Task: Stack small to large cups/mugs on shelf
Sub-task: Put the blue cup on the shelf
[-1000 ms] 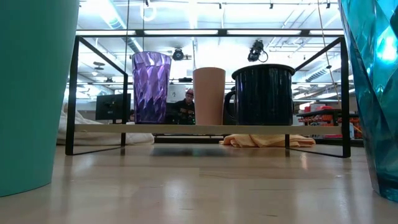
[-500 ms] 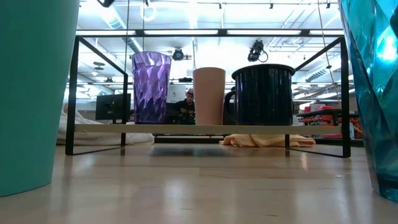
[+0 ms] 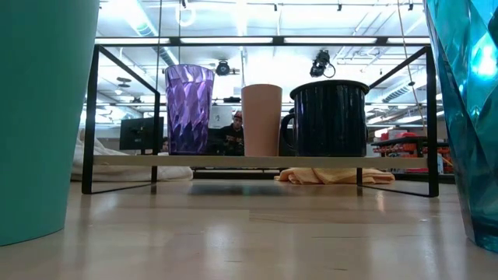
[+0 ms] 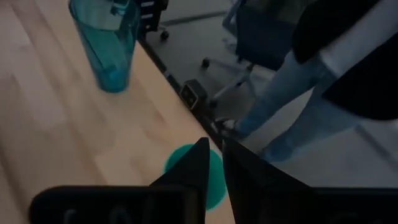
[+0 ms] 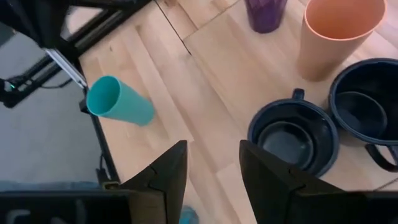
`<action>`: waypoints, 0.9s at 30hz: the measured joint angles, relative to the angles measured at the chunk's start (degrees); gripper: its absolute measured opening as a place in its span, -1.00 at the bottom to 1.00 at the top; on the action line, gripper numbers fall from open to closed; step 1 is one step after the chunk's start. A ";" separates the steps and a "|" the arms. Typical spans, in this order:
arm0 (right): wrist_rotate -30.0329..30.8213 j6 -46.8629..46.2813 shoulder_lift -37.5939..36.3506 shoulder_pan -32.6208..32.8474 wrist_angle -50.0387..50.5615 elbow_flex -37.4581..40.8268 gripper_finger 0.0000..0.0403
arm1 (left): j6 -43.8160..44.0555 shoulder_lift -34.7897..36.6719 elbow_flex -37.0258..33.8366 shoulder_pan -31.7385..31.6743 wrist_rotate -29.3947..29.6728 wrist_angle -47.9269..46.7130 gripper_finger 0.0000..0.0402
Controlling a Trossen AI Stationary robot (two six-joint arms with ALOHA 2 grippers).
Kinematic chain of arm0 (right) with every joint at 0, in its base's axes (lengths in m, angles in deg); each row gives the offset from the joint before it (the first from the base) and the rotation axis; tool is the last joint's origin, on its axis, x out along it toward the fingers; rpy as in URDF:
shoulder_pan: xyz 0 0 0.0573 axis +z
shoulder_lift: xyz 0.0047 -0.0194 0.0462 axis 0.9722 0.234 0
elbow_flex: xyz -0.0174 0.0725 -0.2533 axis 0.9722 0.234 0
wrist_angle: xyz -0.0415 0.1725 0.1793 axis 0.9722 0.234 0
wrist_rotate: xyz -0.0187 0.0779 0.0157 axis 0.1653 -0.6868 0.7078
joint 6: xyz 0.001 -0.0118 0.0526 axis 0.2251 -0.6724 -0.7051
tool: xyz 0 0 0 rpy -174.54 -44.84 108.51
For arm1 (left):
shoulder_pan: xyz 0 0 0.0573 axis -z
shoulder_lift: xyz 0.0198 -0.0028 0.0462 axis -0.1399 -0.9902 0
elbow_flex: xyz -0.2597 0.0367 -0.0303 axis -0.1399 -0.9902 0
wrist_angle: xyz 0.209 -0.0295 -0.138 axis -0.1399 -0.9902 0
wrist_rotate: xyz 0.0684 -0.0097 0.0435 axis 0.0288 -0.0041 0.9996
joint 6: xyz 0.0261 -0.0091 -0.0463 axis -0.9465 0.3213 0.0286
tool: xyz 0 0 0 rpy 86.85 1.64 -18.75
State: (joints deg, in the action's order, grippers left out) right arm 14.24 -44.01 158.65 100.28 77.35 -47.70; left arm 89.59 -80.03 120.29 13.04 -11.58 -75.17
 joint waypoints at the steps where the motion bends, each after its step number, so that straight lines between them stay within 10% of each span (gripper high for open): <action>1: -0.02 0.34 0.00 0.00 0.53 0.00 -0.24 | -1.56 -1.38 3.03 0.06 0.51 -2.82 -0.75; 9: 0.04 1.88 0.00 0.52 2.48 0.00 -0.24 | -7.34 -12.89 16.56 -1.60 5.15 -25.88 -0.82; 27: -0.07 2.10 0.02 3.02 6.67 0.04 -0.23 | 8.58 -21.49 17.29 -1.68 3.40 -25.18 -0.34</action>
State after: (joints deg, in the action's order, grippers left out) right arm 14.17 -41.91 158.68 103.29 84.02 -47.66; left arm 98.17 -101.52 137.58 11.36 -8.18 -100.35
